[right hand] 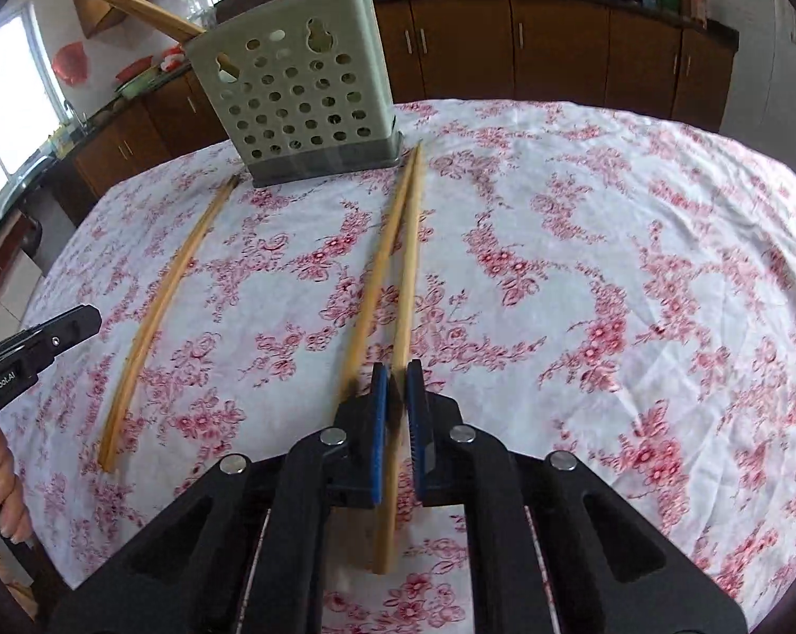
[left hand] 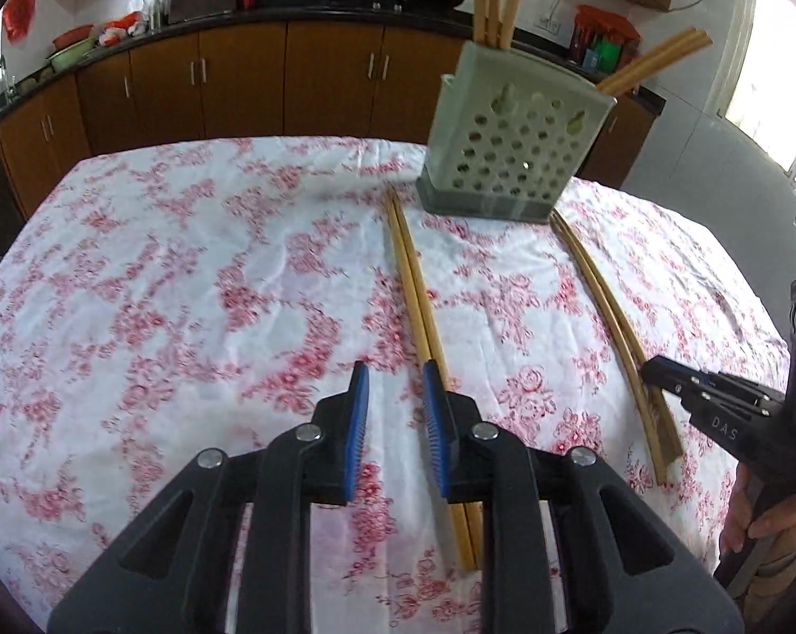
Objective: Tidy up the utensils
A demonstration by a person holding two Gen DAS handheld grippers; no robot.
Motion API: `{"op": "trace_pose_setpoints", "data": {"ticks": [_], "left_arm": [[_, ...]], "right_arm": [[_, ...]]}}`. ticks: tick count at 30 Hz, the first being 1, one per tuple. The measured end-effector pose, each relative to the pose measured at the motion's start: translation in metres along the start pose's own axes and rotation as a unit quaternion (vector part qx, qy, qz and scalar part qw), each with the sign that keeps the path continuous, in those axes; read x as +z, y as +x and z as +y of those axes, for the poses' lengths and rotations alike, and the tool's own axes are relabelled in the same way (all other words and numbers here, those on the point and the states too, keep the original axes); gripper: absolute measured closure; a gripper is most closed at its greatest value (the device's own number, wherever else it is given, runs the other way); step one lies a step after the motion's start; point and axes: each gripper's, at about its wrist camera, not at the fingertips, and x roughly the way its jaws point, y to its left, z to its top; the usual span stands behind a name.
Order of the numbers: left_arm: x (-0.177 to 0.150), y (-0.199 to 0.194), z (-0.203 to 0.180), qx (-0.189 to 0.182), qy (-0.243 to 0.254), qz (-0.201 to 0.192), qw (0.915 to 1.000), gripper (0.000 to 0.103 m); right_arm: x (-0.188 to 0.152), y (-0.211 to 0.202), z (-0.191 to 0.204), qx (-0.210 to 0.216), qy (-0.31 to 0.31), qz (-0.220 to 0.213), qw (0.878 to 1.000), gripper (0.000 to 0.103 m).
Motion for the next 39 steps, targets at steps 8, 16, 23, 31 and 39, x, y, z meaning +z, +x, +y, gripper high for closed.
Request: {"op": "trace_pose_setpoints", "data": {"ticks": [8,16,23,31,39], "left_arm": [[-0.002,0.015,-0.013,0.001,0.021,0.024,0.9995,0.086],[-0.004,0.026,-0.019,0.018,0.034,0.033,0.9987,0.086],[0.002,0.033,-0.015,0.055,0.039,0.029,0.9973,0.095],[0.02,0.032,0.057,0.093,-0.033,0.024,0.9949,0.094],[0.016,0.03,0.06,0.103,-0.021,0.006,0.9945,0.093]], "right_arm": [[0.0,-0.002,-0.021,-0.035,0.024,-0.011,0.999,0.095],[-0.004,-0.006,-0.018,-0.037,0.012,-0.012,0.999,0.095],[-0.002,-0.002,-0.014,-0.046,-0.001,-0.018,0.999,0.095],[0.006,0.001,-0.041,-0.075,0.027,-0.028,0.996,0.095],[0.003,0.002,-0.043,-0.078,0.026,-0.033,0.996,0.095]]}}
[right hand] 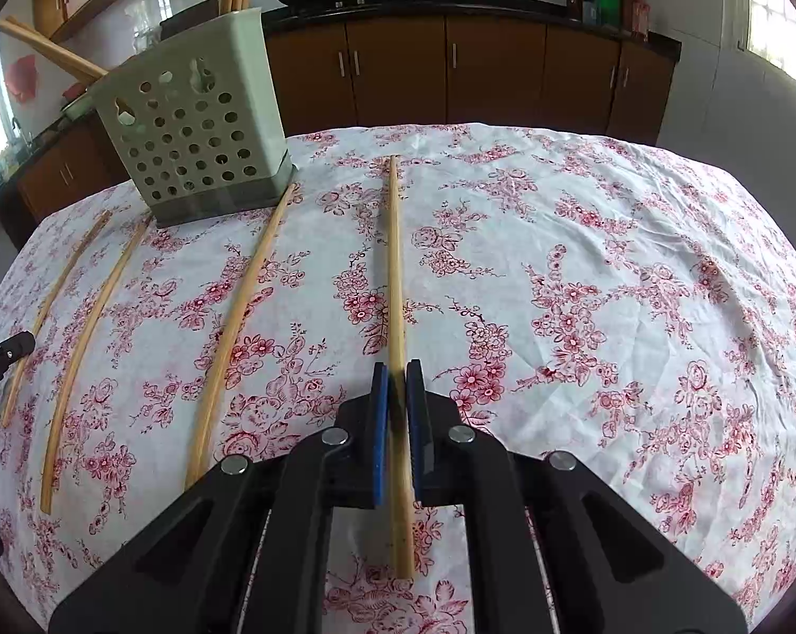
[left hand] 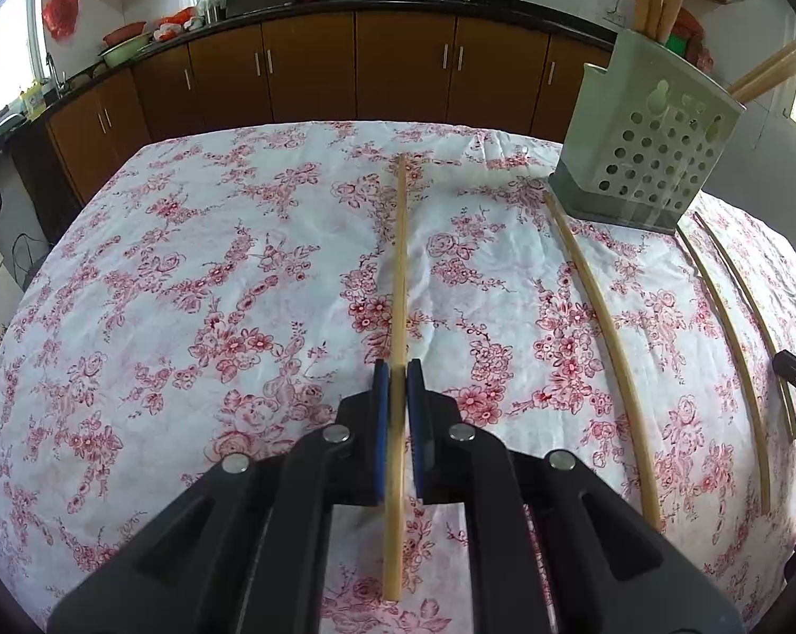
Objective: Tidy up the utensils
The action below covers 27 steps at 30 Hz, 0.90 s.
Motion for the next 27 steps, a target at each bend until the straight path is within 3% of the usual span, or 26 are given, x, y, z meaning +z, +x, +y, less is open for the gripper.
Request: {"op": "trace_pose_setpoints", "data": {"ticks": [5,27], "left_arm": [[-0.0017,-0.0005,0.0052,-0.015,-0.014,0.0,0.9998,0.093],[-0.0021,-0.0009,0.0058,-0.015,-0.014,-0.001,0.9998,0.093]], "right_arm": [[0.0011,0.0002,0.0028,0.001,0.001,0.0,1.0,0.095],[0.0007,0.0,0.0027,0.001,0.001,0.0,1.0,0.095]]}}
